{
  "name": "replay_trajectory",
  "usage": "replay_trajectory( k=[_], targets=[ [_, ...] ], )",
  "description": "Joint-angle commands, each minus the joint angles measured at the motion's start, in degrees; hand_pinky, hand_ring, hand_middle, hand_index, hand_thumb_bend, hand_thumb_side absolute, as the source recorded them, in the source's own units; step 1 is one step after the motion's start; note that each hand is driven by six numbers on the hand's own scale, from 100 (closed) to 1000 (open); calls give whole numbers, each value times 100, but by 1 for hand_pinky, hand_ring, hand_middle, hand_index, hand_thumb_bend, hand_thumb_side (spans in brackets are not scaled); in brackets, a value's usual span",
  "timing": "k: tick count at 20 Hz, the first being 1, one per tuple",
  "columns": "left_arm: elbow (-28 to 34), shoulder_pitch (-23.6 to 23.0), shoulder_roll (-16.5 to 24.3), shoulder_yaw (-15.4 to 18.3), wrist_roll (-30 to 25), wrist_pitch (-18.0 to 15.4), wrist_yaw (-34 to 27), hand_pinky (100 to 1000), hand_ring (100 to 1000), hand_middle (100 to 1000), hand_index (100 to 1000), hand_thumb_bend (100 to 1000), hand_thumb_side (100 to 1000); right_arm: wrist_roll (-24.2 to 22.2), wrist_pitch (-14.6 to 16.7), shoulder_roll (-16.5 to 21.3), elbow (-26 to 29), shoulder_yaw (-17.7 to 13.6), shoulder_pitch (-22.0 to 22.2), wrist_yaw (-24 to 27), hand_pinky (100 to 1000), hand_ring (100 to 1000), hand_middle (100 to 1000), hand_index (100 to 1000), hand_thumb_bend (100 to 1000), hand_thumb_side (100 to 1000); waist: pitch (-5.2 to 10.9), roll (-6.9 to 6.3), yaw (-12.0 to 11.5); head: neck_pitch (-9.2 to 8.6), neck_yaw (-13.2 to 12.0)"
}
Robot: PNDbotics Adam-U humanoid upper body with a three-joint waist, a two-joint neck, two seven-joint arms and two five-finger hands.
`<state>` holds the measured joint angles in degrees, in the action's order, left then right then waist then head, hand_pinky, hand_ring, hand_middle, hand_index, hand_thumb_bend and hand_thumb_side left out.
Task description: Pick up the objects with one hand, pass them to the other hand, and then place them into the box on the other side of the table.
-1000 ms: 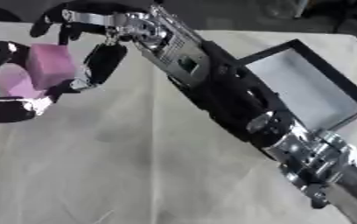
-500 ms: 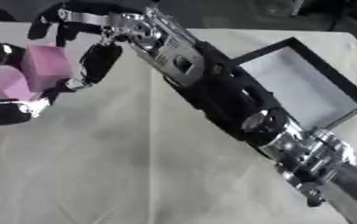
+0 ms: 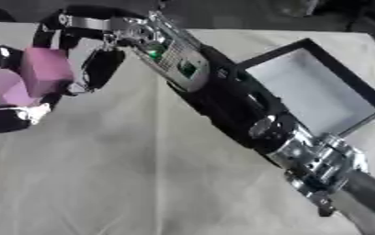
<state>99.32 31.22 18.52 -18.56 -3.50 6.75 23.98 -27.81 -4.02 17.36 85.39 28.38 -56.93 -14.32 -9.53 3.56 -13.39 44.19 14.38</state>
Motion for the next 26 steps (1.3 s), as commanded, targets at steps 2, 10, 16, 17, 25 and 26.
replay_trajectory(
  k=[2,10,16,17,25,26],
  targets=[
    [103,59,4,6,-7,-101,-104,767,539,473,366,149,105,22,-70,5,-25,-28,-84,135,814,678,728,748,313,100,-6,8,-2,-8,33],
    [58,37,-32,10,-9,-162,-128,767,539,477,392,149,103,20,-188,-17,-81,-37,-60,321,804,612,590,637,231,100,-12,11,2,-8,36],
    [51,29,-44,22,70,-131,-120,769,543,487,433,201,108,137,-277,-9,-77,-43,-57,497,790,550,468,509,242,100,-1,6,11,-8,36],
    [48,23,-47,25,86,-123,-122,772,546,494,459,229,122,131,-298,-5,-75,-38,-55,526,789,546,459,502,271,100,0,5,13,-8,31],
    [-12,-27,-33,66,193,20,-14,804,626,602,755,568,287,43,-350,48,-23,-49,-29,565,786,539,448,494,328,100,12,-12,35,-8,-3],
    [-26,-35,-34,80,229,62,10,805,629,605,774,599,308,39,-351,58,-10,-52,-25,566,785,538,448,493,330,100,15,-15,40,-8,-5]
  ],
)
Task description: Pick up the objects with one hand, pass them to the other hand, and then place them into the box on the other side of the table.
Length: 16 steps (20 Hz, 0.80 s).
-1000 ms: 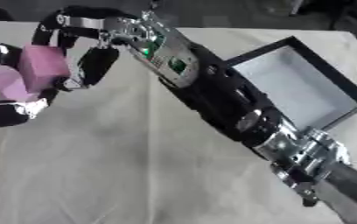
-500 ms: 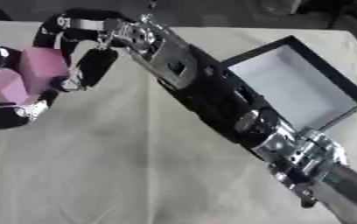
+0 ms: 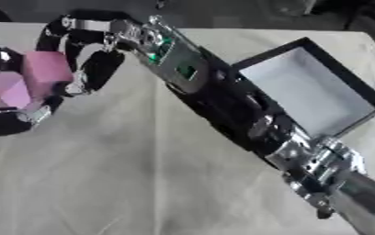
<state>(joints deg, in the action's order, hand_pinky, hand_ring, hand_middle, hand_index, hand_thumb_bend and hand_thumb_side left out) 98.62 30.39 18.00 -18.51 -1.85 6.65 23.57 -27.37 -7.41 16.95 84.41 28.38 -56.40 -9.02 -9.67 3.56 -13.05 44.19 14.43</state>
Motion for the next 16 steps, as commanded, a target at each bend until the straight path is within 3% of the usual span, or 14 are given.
replay_trajectory(
  k=[1,11,16],
  targets=[
    [29,40,16,91,112,124,72,806,632,608,784,625,324,-7,-13,109,100,-56,-72,37,785,538,448,493,332,100,32,-17,13,-8,-11],
    [-39,-50,46,136,248,333,129,812,648,625,805,770,451,26,-52,247,167,-114,-7,73,784,535,450,495,340,100,57,-58,98,-8,33],
    [-48,-141,129,182,232,326,133,814,649,626,804,764,472,67,-84,482,284,-228,55,173,784,536,454,499,337,100,69,-71,151,-8,26]
  ],
)
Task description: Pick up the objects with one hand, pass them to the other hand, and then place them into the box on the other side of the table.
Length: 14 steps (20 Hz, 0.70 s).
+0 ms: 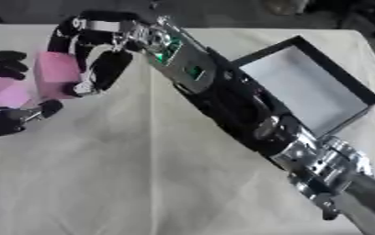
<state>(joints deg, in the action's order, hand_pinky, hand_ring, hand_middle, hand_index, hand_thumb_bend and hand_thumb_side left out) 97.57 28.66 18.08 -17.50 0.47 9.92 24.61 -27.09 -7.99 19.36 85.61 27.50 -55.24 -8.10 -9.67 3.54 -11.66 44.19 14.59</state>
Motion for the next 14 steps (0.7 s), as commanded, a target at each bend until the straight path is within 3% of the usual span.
replay_trajectory(
  k=[1,10,14],
  targets=[
    [58,4,151,95,6,2,19,814,649,627,804,763,475,65,-40,328,210,-185,-41,123,785,535,454,499,337,100,72,-70,21,-8,15],
    [117,-124,377,225,123,75,-125,805,637,623,789,713,530,312,-246,1410,570,-715,437,665,785,535,461,507,321,100,87,-80,87,-8,112],
    [158,-151,453,286,258,139,-227,791,624,613,770,649,563,463,-270,1820,595,-960,722,780,786,537,463,509,321,100,91,-104,130,-8,186]
  ],
)
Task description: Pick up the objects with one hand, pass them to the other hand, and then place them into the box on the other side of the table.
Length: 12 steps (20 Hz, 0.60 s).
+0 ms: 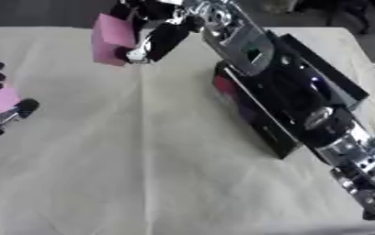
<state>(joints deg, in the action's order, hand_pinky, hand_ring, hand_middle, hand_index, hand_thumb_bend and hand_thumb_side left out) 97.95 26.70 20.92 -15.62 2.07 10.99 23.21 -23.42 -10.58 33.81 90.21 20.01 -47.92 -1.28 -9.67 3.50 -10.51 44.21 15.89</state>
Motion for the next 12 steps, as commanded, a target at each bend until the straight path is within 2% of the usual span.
replay_trajectory(
  k=[1,6,12],
  targets=[
    [127,34,189,118,151,66,-120,786,619,610,764,640,564,129,-9,464,140,-268,59,117,786,537,465,512,320,100,92,-106,26,-9,79],
    [173,-21,258,199,334,176,-277,776,612,606,747,604,550,342,18,860,81,-537,451,117,786,542,465,513,335,100,101,-130,65,-30,241],
    [278,-83,344,320,530,206,-396,777,610,604,744,598,543,654,189,1359,80,-794,1074,-89,788,552,463,513,363,100,93,-132,62,-165,512]
  ],
)
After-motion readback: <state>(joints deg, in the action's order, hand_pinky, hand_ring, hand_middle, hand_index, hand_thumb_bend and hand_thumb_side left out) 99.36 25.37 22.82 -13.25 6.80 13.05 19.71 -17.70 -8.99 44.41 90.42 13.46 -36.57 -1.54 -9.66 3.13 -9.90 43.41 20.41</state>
